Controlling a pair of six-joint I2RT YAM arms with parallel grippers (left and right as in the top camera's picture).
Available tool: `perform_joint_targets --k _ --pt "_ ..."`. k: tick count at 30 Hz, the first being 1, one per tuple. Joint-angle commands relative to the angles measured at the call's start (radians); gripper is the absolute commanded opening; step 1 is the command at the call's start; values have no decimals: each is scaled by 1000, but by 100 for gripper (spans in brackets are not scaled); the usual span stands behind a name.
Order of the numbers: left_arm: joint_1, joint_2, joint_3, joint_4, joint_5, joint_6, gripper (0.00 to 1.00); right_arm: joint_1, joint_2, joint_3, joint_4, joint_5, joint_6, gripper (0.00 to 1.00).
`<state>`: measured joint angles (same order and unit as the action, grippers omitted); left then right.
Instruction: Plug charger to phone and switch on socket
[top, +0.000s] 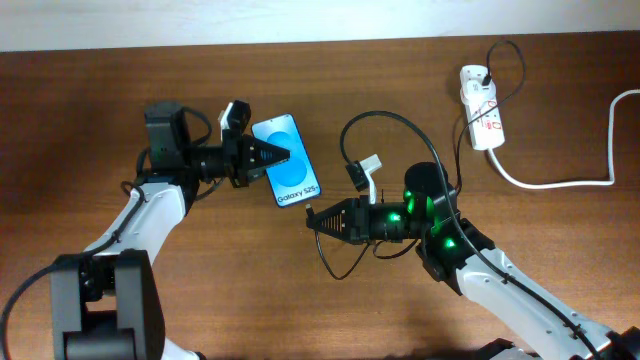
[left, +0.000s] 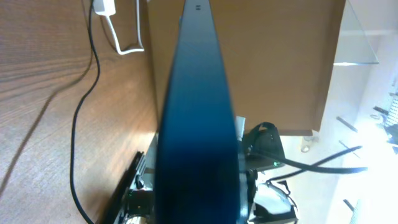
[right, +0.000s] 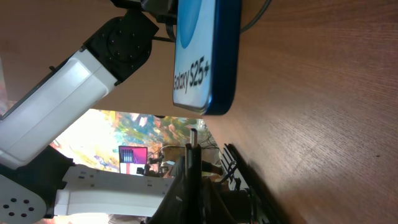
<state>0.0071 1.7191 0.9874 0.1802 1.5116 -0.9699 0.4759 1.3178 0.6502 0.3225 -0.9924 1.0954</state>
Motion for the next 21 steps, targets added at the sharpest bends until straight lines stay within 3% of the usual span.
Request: perform_joint_targets --k 1,21 --pt "2 -1 10 2 -1 -3 0 10 5 -7 4 -16 -18 4" --pt "-33 -1 10 2 -38 -10 0 10 5 -7 3 -16 -18 4"
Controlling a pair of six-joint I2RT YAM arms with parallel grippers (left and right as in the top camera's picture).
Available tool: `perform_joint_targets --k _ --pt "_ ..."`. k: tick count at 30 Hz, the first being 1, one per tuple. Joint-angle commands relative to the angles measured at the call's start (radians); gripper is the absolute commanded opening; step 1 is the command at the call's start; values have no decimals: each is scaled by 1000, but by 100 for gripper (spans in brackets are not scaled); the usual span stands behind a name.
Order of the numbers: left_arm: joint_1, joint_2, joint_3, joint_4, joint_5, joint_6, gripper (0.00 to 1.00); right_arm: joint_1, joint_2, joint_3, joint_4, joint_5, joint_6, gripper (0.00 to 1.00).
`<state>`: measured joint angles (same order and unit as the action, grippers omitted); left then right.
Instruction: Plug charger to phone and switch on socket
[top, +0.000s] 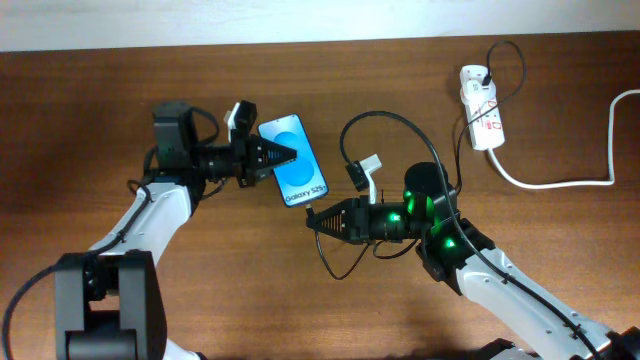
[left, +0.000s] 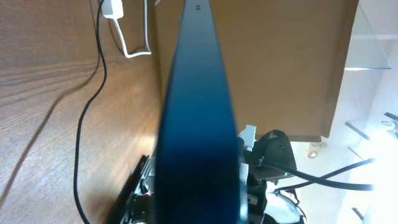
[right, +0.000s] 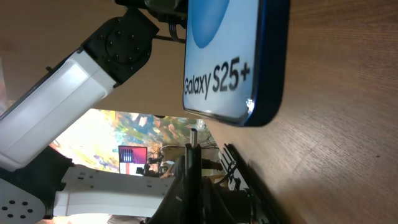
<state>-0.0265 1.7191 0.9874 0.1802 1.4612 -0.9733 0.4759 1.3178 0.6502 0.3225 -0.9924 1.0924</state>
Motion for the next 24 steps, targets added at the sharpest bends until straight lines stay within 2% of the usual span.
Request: perform_joint_targets --k 1,6,24 --pt "0 -1 10 2 13 -6 0 9 5 -7 3 -16 -15 4" --pt "0 -1 10 2 18 -56 0 9 5 -7 3 -17 -14 4" --pt "0 -1 10 5 36 -50 0 9 5 -7 3 -16 0 4"
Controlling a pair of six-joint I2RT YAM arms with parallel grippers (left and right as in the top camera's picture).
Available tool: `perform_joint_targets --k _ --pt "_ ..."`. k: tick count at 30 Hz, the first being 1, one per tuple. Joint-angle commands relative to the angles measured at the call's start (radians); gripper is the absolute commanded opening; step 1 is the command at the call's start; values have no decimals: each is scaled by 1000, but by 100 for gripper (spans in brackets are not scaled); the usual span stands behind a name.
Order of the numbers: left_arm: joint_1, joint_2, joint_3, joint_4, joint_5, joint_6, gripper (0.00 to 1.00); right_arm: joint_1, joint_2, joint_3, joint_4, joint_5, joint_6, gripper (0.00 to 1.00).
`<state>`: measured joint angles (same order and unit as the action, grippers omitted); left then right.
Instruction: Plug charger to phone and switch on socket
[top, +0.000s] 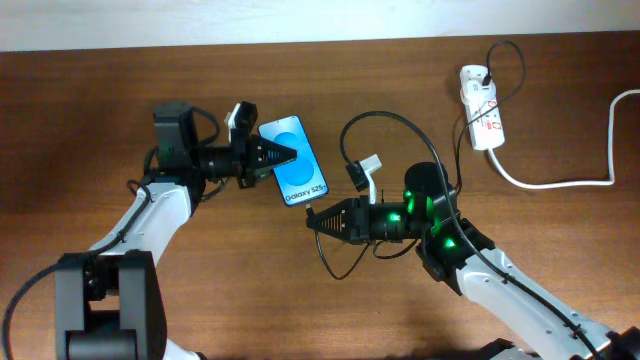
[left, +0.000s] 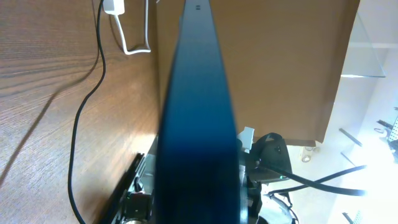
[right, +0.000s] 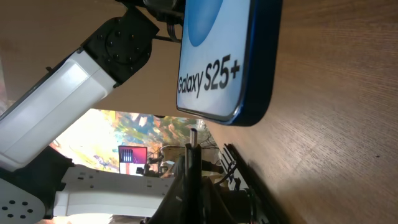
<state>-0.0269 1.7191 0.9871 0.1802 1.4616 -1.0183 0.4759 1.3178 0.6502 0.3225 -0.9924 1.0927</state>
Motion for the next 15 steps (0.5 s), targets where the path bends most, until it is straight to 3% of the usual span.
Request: perform_joint_targets --k 1,15 --pt "1 -1 10 8 41 -5 0 9 5 -7 3 -16 9 4" --pt "1 -1 11 29 54 2 0 9 5 -7 3 -16 27 4"
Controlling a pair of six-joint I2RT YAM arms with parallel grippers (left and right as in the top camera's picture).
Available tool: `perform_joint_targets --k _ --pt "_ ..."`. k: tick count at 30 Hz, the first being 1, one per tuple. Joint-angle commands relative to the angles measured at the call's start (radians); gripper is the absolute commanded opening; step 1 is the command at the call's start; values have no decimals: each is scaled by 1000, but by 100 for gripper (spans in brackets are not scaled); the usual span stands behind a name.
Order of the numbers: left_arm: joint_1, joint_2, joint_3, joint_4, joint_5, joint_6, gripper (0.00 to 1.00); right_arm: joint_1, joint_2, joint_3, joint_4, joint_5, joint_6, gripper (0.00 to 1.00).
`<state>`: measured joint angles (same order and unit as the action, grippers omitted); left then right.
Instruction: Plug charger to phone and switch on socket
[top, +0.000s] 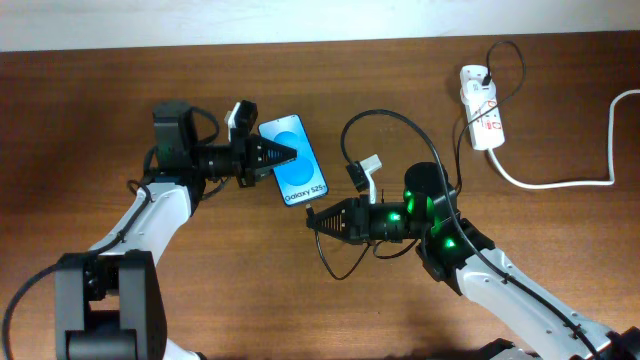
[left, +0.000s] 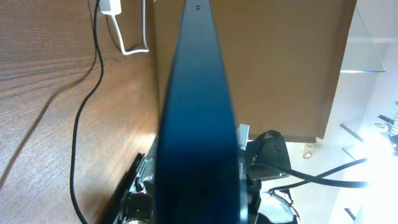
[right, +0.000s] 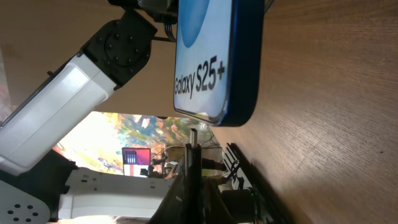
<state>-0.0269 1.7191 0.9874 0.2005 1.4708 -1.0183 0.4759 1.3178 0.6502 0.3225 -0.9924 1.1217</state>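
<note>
A blue Galaxy S25+ phone (top: 297, 173) is held off the table by my left gripper (top: 279, 155), shut on its upper end; in the left wrist view the phone's edge (left: 197, 118) fills the middle. My right gripper (top: 318, 219) is shut on the black charger plug (top: 311, 213), whose tip (right: 193, 134) sits just below the phone's bottom end (right: 214, 68) with a small gap. The black cable (top: 385, 125) loops back to the white socket strip (top: 480, 106) at the far right.
A white cable (top: 560, 180) runs from the socket strip to the right edge. The brown wooden table (top: 150, 300) lies under both arms. My right arm (top: 500, 280) reaches in from the lower right, my left arm (top: 140, 220) from the lower left.
In the right wrist view the phone has turned slightly, its bottom end now a bit further left and nearer over the plug tip. Both grippers keep their holds.
At first my left gripper held the phone further left, away from the plug. Then the phone stood nearer my right gripper, its bottom end just above the plug tip. Since then only small shifts of the phone's angle show; the plug has stayed put.
</note>
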Motion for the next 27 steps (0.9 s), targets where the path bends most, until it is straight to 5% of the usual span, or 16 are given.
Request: perform_joint_targets --k 1,27 --pt "1 -1 10 9 45 2 0 8 5 -7 3 -14 -2 4" --pt "1 -1 10 8 52 2 0 8 5 -7 35 10 -7 4"
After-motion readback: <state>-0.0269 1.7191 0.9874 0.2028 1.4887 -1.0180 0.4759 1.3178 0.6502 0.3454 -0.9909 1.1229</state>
